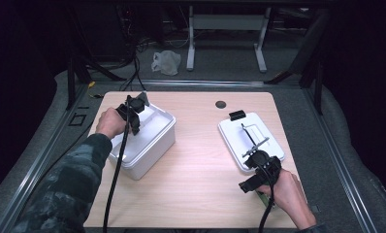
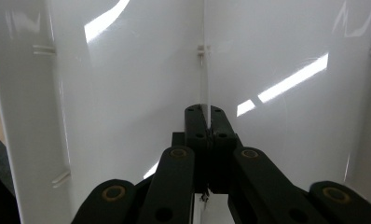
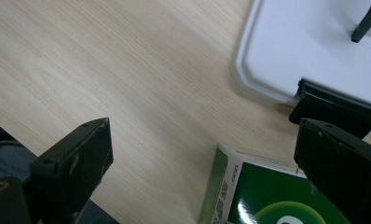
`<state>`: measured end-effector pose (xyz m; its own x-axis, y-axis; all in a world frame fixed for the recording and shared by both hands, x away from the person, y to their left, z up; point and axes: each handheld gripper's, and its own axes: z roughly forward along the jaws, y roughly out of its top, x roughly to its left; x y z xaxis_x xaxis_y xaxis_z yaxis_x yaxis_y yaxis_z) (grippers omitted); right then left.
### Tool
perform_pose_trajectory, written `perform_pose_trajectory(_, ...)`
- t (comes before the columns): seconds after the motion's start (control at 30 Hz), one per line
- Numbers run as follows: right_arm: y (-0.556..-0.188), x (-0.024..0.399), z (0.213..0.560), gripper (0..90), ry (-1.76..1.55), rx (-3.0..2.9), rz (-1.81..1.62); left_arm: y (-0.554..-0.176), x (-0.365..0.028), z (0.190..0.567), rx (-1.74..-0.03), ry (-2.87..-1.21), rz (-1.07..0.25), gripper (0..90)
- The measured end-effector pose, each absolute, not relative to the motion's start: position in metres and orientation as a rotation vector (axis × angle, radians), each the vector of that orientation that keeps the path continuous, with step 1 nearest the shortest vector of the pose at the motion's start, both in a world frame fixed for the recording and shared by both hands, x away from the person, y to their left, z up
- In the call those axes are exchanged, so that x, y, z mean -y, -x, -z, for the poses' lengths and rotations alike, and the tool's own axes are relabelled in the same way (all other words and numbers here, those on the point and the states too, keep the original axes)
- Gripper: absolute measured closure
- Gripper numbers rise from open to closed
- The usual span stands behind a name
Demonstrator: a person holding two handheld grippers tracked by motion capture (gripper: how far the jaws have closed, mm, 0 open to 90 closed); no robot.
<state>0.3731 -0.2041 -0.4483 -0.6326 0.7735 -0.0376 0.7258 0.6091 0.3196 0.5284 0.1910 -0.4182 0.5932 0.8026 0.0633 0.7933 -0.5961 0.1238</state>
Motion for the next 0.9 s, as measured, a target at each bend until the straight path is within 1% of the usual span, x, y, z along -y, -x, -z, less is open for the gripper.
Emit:
perform_pose_trajectory(0.03,-0.373,0.206,0.448,3.6,-1.253,-2.659,-0.414,-0.524,-0.188,0.418,-1.314,-2.756,-0.179,89.3)
perform_pose_trajectory(0.23,-0.373,0.211,0.446,2.9,-1.262,-2.646,-0.405,-0.511,-0.174,0.418,-1.114,-2.837,-0.199,89.3)
perform_pose_trajectory(0.3,-0.373,0.213,0.446,0.0,-1.271,-2.637,-0.405,-0.507,-0.169,0.418,-1.056,-2.858,-0.201,89.3)
perform_pose_trajectory(0.33,-0.373,0.214,0.446,0.0,-1.273,-2.639,-0.401,-0.507,-0.169,0.418,-1.056,-2.858,-0.201,89.4)
perform_pose_trajectory(0.37,-0.373,0.214,0.446,0.0,-1.281,-2.639,-0.402,-0.501,-0.162,0.418,-0.959,-2.881,-0.211,89.4)
perform_pose_trajectory(0.4,-0.373,0.215,0.445,0.0,-1.286,-2.639,-0.402,-0.501,-0.162,0.418,-0.959,-2.881,-0.211,89.4)
perform_pose_trajectory(0.43,-0.373,0.215,0.445,0.0,-1.283,-2.638,-0.4,-0.495,-0.156,0.418,-0.874,-2.906,-0.21,89.4)
perform_pose_trajectory(0.47,-0.373,0.215,0.445,0.0,-1.283,-2.638,-0.4,-0.495,-0.156,0.418,-0.874,-2.906,-0.21,89.4)
perform_pose_trajectory(0.5,-0.373,0.215,0.445,0.0,-1.283,-2.639,-0.401,-0.491,-0.15,0.418,-0.809,-2.928,-0.212,89.4)
perform_pose_trajectory(0.53,-0.373,0.215,0.445,0.0,-1.283,-2.639,-0.401,-0.491,-0.15,0.418,-0.809,-2.928,-0.212,89.4)
perform_pose_trajectory(0.57,-0.373,0.216,0.445,0.0,-1.283,-2.638,-0.399,-0.485,-0.143,0.417,-0.728,-2.951,-0.207,89.4)
perform_pose_trajectory(0.6,-0.373,0.216,0.445,0.0,-1.283,-2.638,-0.399,-0.485,-0.143,0.417,-0.728,-2.951,-0.207,89.4)
perform_pose_trajectory(0.67,-0.373,0.216,0.445,0.0,-1.289,-2.636,-0.399,-0.475,-0.131,0.417,-0.604,-2.985,-0.196,89.3)
perform_pose_trajectory(0.7,-0.373,0.216,0.445,0.0,-1.289,-2.637,-0.402,-0.472,-0.127,0.417,-0.566,-2.991,-0.187,89.3)
perform_pose_trajectory(0.73,-0.373,0.216,0.444,0.0,-1.289,-2.638,-0.4,-0.472,-0.127,0.417,-0.566,-2.991,-0.187,89.4)
perform_pose_trajectory(0.77,-0.373,0.216,0.444,0.0,-1.291,-2.64,-0.402,-0.464,-0.117,0.417,-0.489,-3.006,-0.202,89.3)
perform_pose_trajectory(0.83,-0.373,0.216,0.444,0.0,-1.289,-2.64,-0.403,-0.458,-0.108,0.418,-0.426,-3.007,-0.191,89.3)
perform_pose_trajectory(0.87,-0.373,0.216,0.444,0.0,-1.289,-2.64,-0.403,-0.458,-0.108,0.418,-0.426,-3.007,-0.191,89.3)
perform_pose_trajectory(0.9,-0.373,0.216,0.444,0.0,-1.285,-2.641,-0.407,-0.451,-0.098,0.418,-0.373,-3.012,-0.191,89.3)
